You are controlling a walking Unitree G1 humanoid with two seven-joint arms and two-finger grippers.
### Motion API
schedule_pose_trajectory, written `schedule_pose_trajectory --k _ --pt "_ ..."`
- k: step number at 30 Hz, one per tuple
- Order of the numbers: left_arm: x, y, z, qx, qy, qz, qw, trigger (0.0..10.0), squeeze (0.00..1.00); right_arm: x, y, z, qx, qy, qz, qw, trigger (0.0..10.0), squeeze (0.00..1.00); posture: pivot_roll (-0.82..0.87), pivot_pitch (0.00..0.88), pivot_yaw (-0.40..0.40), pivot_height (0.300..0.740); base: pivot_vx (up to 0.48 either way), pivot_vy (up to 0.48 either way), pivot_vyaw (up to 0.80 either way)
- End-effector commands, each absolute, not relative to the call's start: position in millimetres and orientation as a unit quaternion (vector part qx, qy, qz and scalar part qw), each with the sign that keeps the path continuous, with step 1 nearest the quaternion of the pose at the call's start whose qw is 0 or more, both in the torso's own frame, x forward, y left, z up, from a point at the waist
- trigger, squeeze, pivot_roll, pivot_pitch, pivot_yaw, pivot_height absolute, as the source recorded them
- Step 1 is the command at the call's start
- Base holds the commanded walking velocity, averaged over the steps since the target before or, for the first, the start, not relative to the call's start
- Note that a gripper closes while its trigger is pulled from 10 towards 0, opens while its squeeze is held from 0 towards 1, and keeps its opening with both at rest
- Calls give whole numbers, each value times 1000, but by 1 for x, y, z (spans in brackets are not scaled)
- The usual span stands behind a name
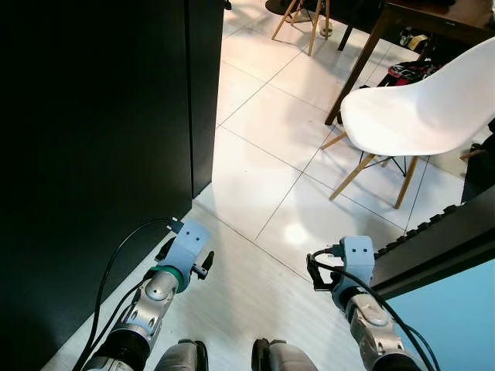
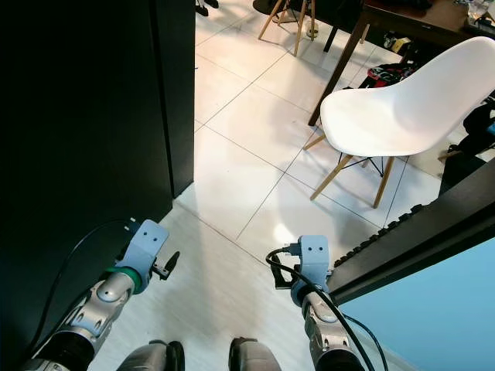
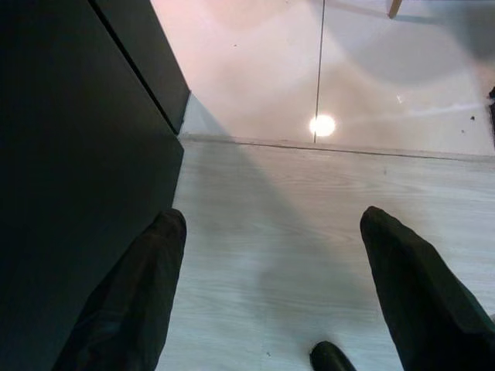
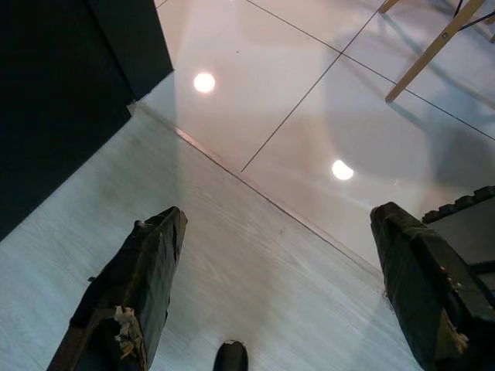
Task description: Clean up the room
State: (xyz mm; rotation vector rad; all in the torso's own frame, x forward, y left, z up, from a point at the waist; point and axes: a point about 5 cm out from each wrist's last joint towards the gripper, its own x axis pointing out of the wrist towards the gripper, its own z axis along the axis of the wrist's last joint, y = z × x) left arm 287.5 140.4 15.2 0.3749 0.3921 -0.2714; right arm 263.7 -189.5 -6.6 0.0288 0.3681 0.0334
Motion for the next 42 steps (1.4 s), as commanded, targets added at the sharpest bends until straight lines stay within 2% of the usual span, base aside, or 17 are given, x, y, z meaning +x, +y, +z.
schedule_pose_trajectory --k 1,9,16,31,42 --pt "284 137 11 188 197 -141 952 10000 0 259 -193 -11 17 191 8 981 10000 0 -14 73 -28 721 0 0 0" --pt "278 146 0 195 216 -131 948 10000 0 249 -193 -23 8 221 15 975 10000 0 -5 66 -24 721 0 0 0" --pt "276 154 -4 165 228 -105 954 10000 0 240 -196 -32 9 246 11 969 10000 0 1 59 -27 721 0 0 0" --pt "276 146 -7 148 230 -113 955 10000 0 240 -192 -34 6 249 18 968 10000 0 11 35 -37 721 0 0 0" --pt "271 153 -15 144 254 -92 952 10000 0 237 -194 -36 9 252 10 968 10000 0 5 37 -32 721 0 0 0"
